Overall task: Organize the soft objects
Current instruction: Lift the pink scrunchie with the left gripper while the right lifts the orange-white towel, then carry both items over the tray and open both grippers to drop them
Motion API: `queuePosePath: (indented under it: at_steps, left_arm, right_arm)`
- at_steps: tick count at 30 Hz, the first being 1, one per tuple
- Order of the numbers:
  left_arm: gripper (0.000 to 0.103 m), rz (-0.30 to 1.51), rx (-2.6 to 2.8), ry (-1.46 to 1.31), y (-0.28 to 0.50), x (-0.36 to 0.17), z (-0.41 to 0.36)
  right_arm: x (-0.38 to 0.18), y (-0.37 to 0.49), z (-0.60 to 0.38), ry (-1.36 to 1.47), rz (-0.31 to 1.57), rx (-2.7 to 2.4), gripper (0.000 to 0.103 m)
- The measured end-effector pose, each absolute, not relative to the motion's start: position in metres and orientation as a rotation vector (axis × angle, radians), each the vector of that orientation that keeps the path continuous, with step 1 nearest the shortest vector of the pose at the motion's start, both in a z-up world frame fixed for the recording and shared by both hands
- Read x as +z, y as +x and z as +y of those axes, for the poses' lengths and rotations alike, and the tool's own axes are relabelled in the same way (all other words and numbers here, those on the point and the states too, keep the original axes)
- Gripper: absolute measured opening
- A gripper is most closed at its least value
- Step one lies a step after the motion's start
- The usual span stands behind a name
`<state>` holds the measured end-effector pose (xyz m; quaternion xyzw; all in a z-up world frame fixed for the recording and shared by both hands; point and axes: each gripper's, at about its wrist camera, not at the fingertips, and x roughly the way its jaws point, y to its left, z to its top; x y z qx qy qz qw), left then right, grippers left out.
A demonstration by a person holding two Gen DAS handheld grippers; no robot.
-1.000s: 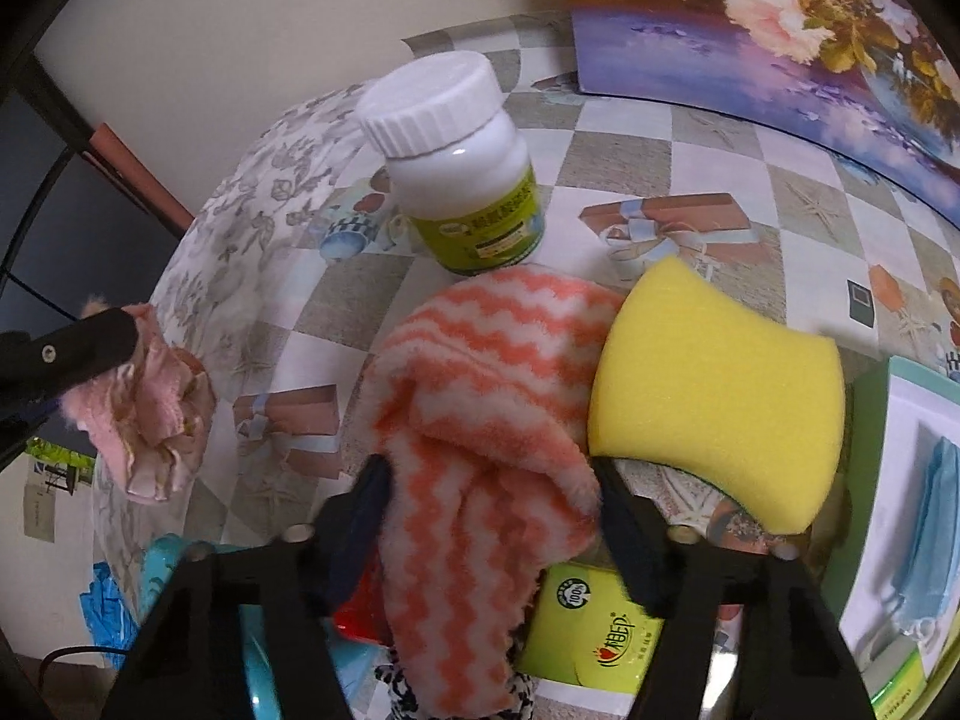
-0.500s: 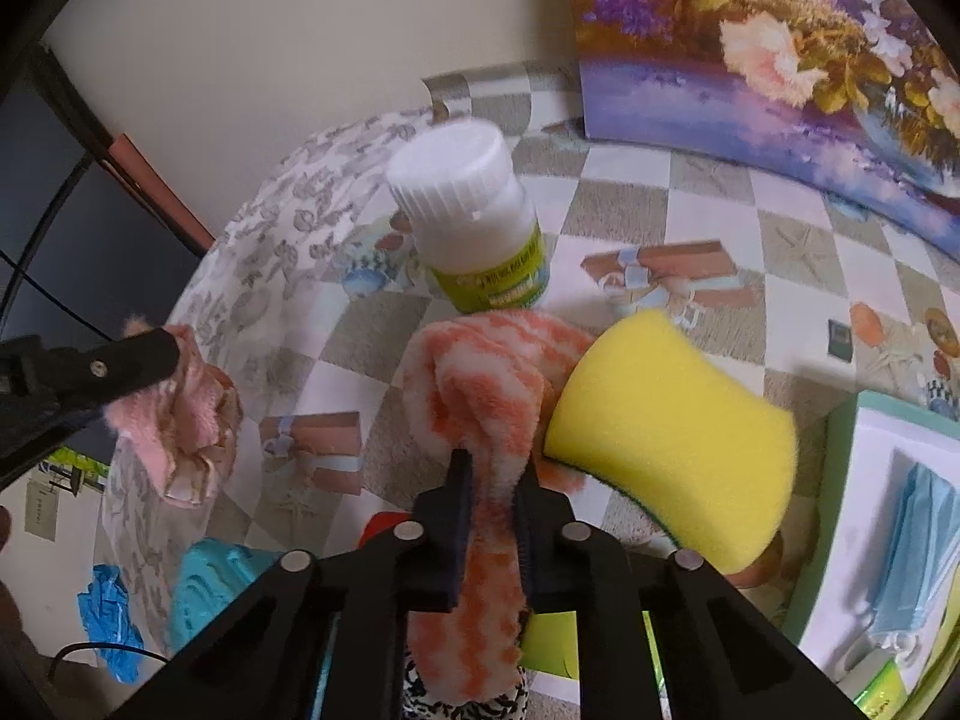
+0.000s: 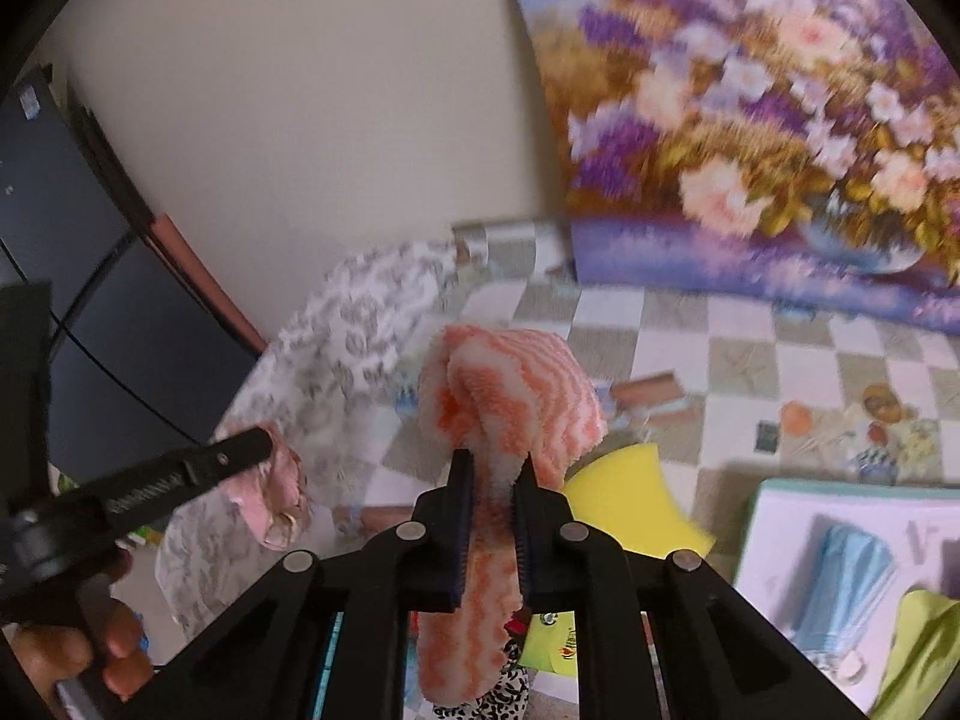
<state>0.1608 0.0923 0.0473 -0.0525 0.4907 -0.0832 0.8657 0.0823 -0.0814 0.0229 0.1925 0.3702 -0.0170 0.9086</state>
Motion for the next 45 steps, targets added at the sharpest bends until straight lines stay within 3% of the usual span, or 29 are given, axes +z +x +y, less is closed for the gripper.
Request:
queuePosePath:
  at_steps: [12, 33, 39, 45]
  left_arm:
    - [0.01, 0.928, -0.279, -0.047, 0.129, 0.089, 0.048]
    - [0.01, 0.978, -0.653, 0.126, 0.056, 0.084, -0.113]
    - [0.01, 1.022, -0.705, 0.194, 0.045, 0.06, -0.149]
    - [0.01, 1.113, -0.689, 0.247, 0.049, 0.015, -0.17]
  right_arm:
    - [0.077, 0.016, -0.139, 0.398, 0.641, -0.23, 0.013]
    - [0.087, -0.107, -0.292, 0.512, 0.63, -0.622, 0.013]
    - [0.07, -0.113, -0.31, 0.546, 0.681, -0.633, 0.013]
    - [0.015, -0.09, -0.317, 0.589, 0.842, -0.619, 0.013]
